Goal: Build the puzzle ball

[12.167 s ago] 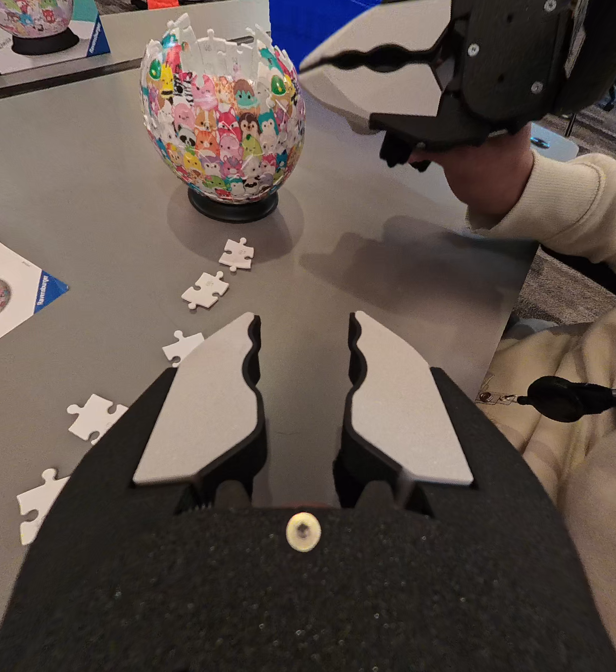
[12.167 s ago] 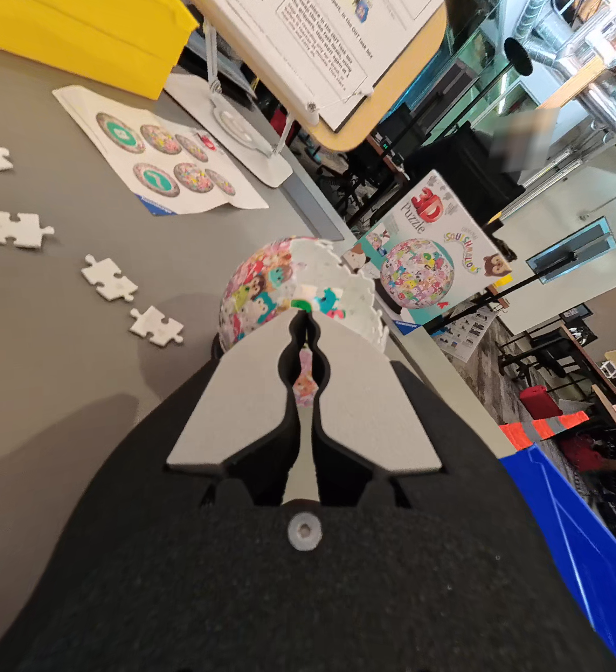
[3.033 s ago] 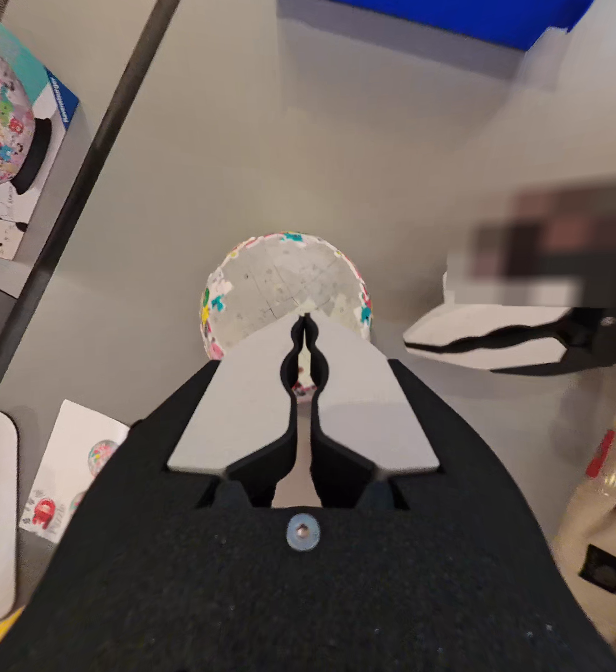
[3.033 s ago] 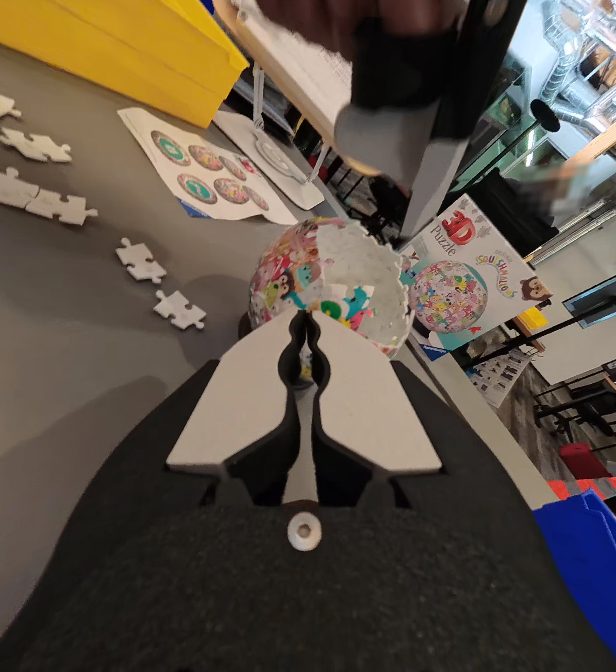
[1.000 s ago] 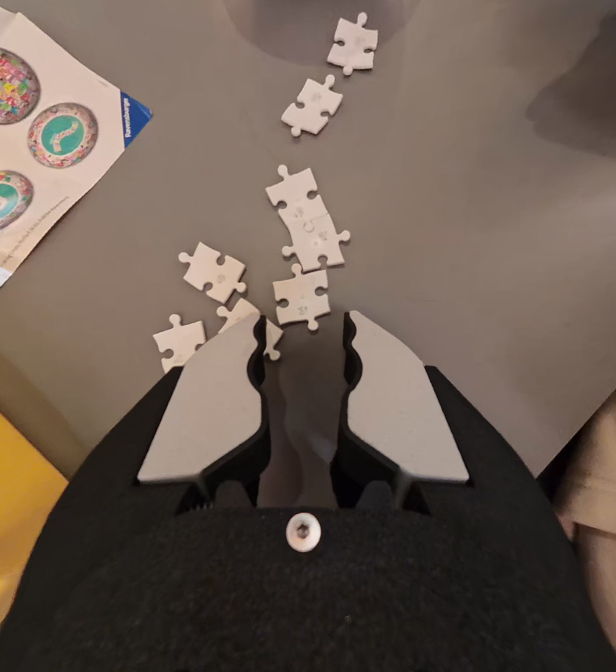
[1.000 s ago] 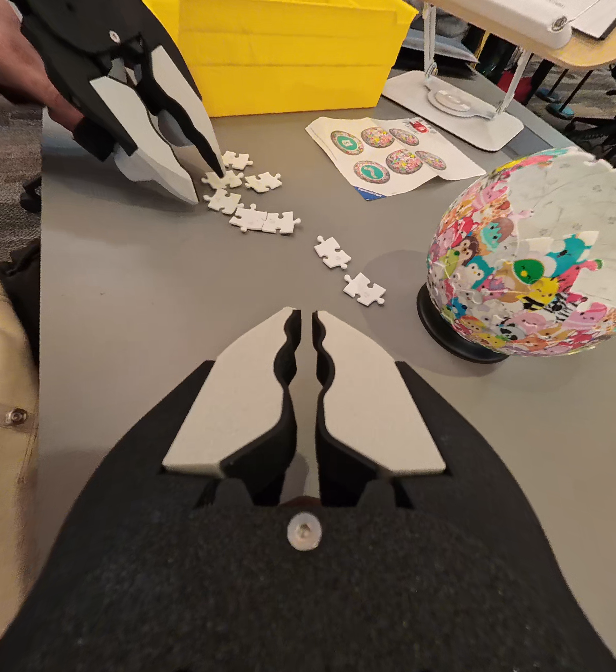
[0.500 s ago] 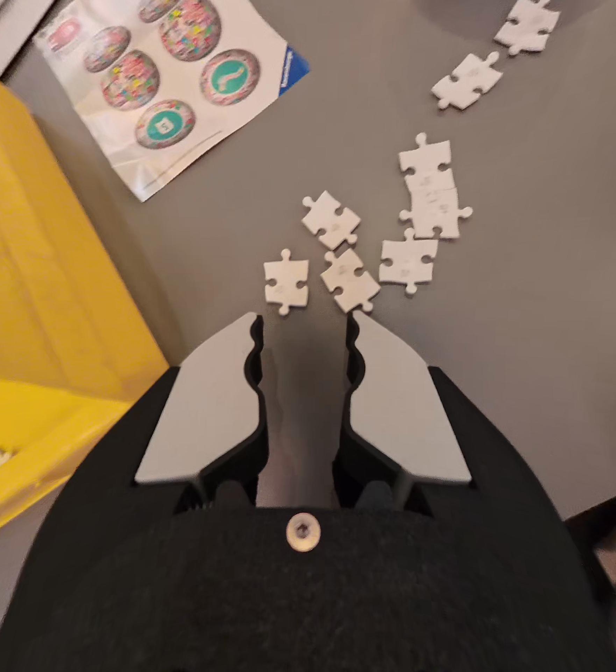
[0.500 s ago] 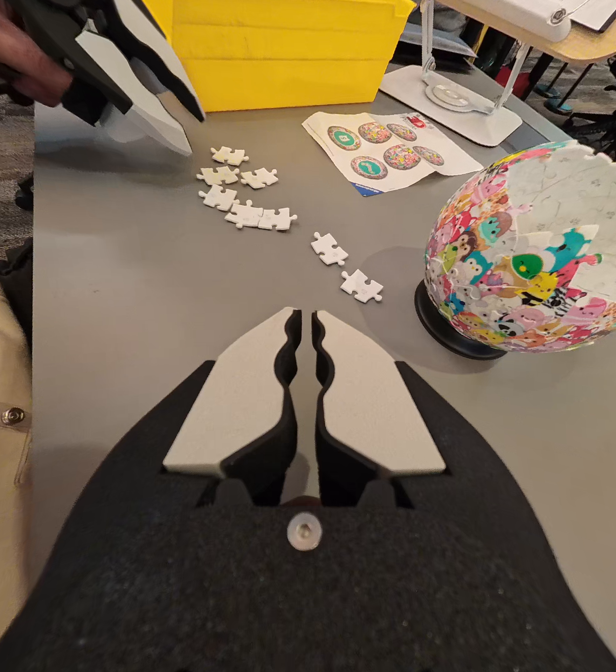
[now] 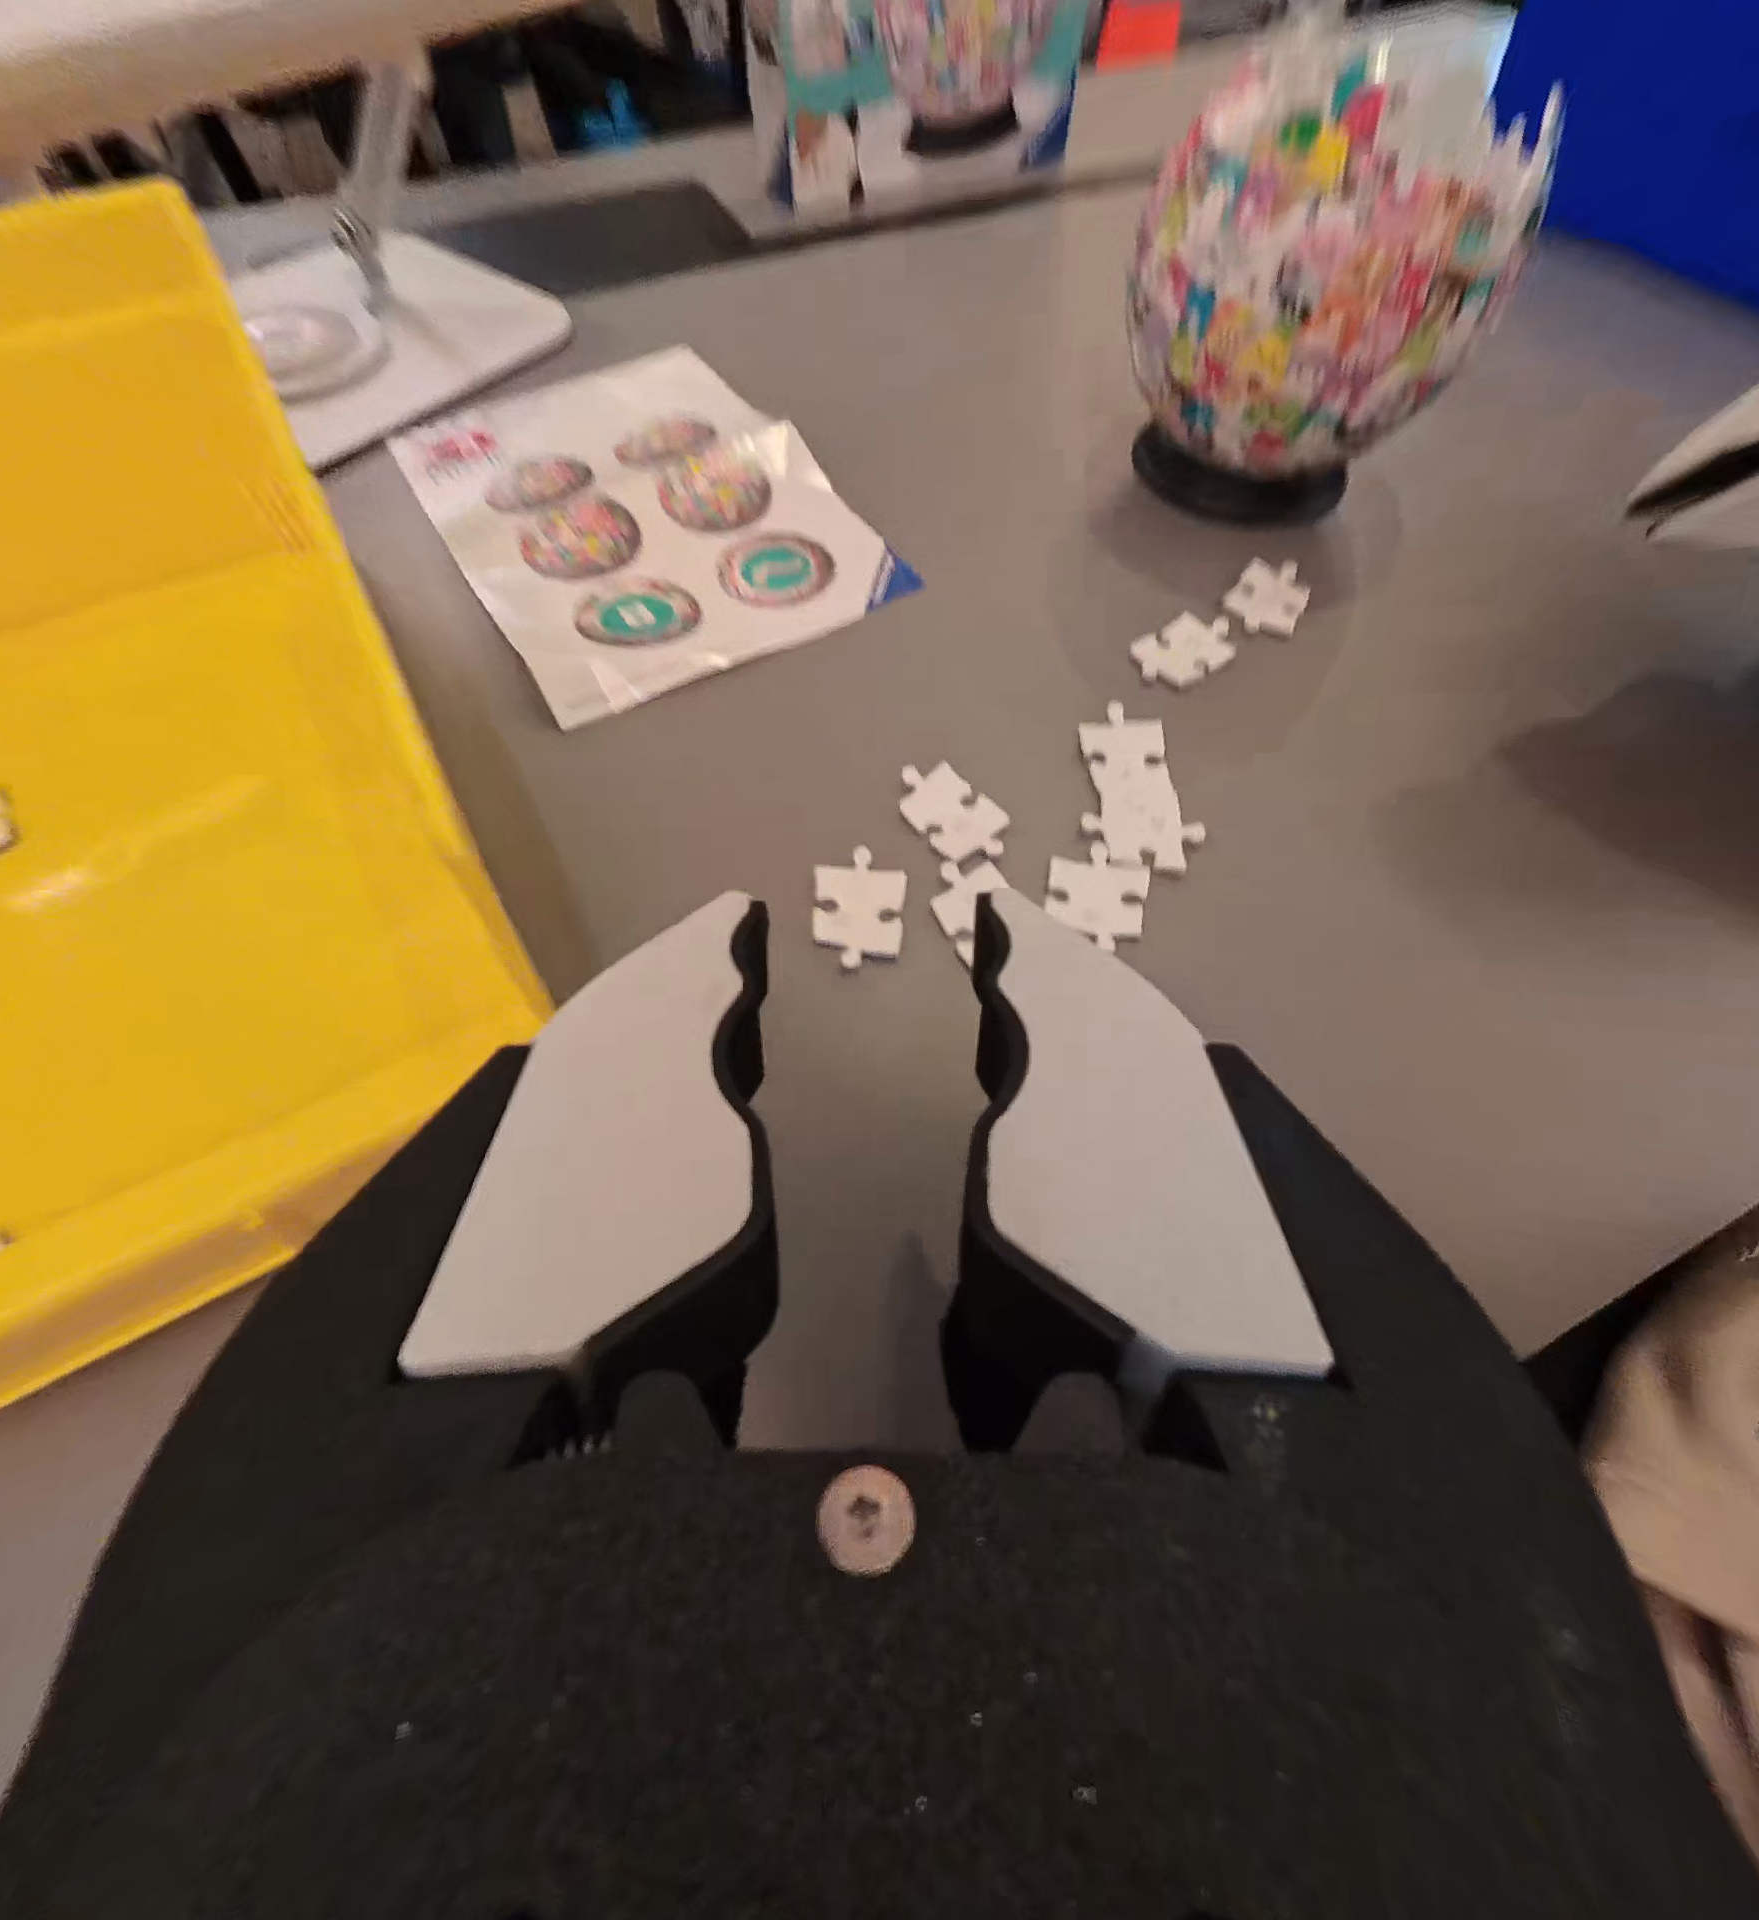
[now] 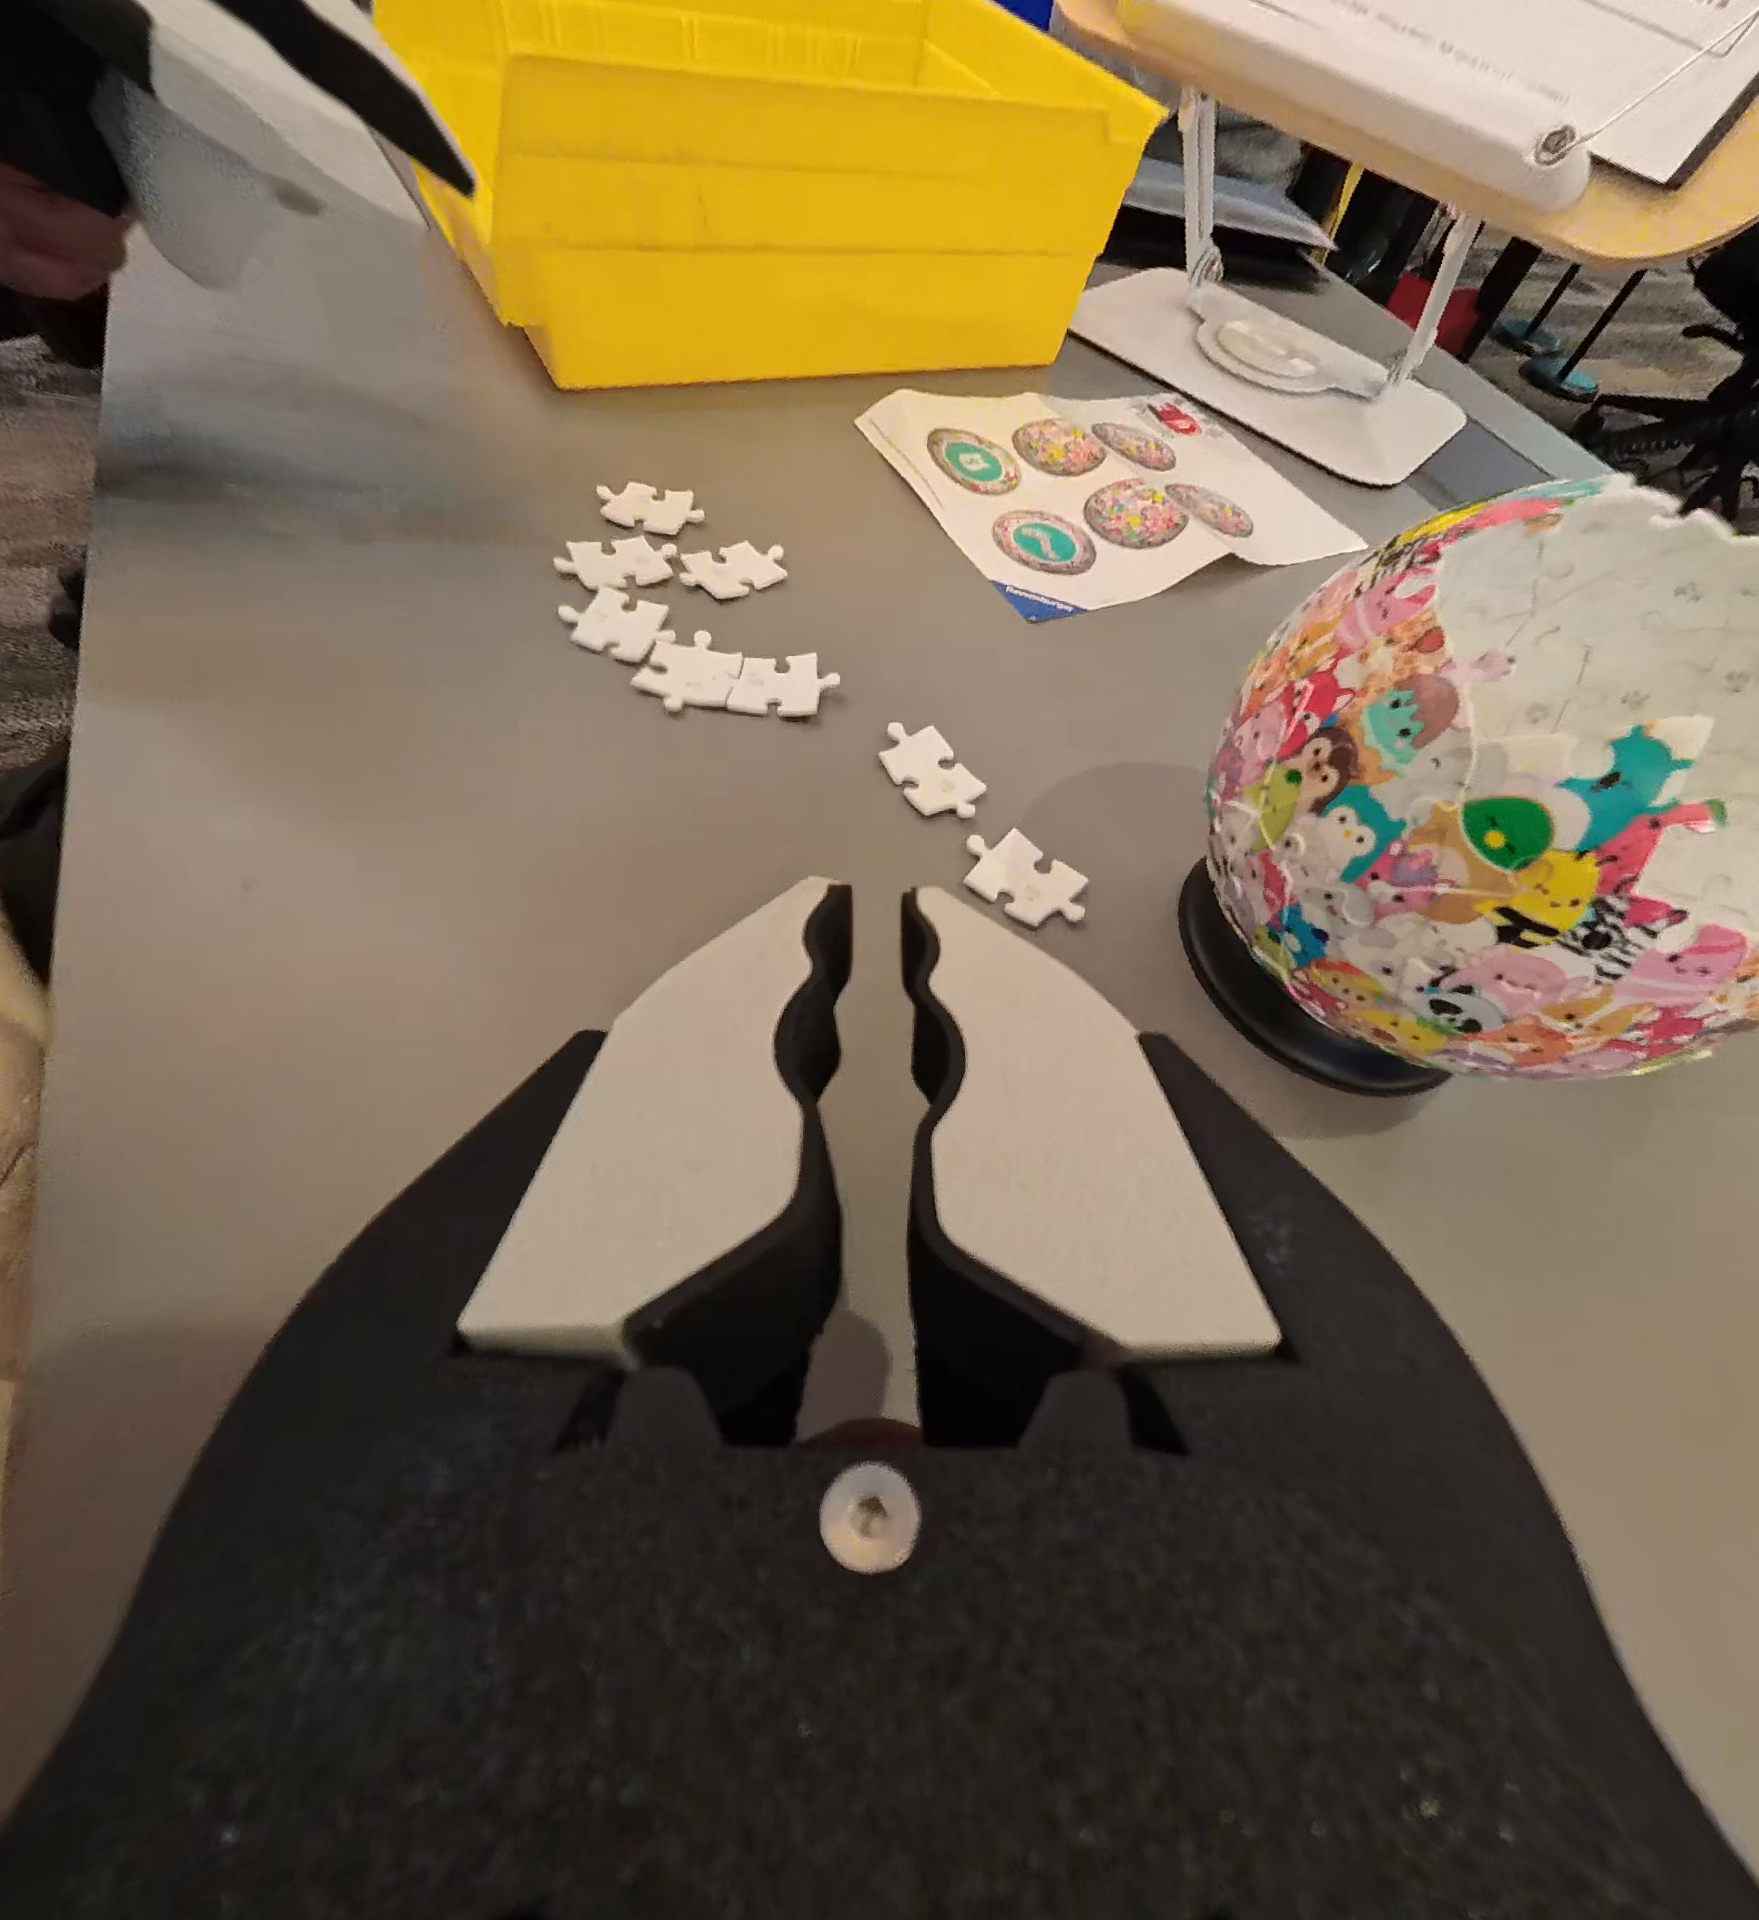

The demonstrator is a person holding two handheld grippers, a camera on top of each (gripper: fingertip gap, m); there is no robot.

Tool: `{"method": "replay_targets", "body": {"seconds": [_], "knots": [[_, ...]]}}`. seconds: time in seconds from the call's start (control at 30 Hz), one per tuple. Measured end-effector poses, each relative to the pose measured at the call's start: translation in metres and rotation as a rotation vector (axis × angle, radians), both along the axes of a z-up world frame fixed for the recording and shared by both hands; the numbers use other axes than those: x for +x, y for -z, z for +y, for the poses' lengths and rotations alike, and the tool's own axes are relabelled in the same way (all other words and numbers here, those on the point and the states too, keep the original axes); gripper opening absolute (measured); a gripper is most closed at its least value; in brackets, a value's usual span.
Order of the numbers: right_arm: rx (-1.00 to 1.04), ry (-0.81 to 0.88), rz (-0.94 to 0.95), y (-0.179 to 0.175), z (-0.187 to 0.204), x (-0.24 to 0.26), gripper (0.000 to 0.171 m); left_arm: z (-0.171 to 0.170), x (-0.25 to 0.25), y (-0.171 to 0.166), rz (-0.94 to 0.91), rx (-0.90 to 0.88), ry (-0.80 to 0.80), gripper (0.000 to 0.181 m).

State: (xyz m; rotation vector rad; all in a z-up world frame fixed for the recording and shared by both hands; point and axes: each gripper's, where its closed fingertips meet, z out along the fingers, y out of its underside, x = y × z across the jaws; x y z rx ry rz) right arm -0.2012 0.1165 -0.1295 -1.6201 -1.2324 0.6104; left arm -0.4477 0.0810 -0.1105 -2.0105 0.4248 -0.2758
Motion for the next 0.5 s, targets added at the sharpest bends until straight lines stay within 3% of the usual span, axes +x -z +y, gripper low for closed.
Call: {"method": "replay_targets", "body": {"seconds": [0.2, 0.5], "knots": [[-0.068, 0.023, -0.023, 0.011, 0.009, -0.022, 0.012, 0.006, -0.063, -0.026, -0.170, 0.033, -0.196, 0.042], [-0.180, 0.007, 0.005, 0.010, 0.002, -0.059, 0.010, 0.030, -0.130, -0.024, -0.119, 0.046, -0.353, 0.043]]}}
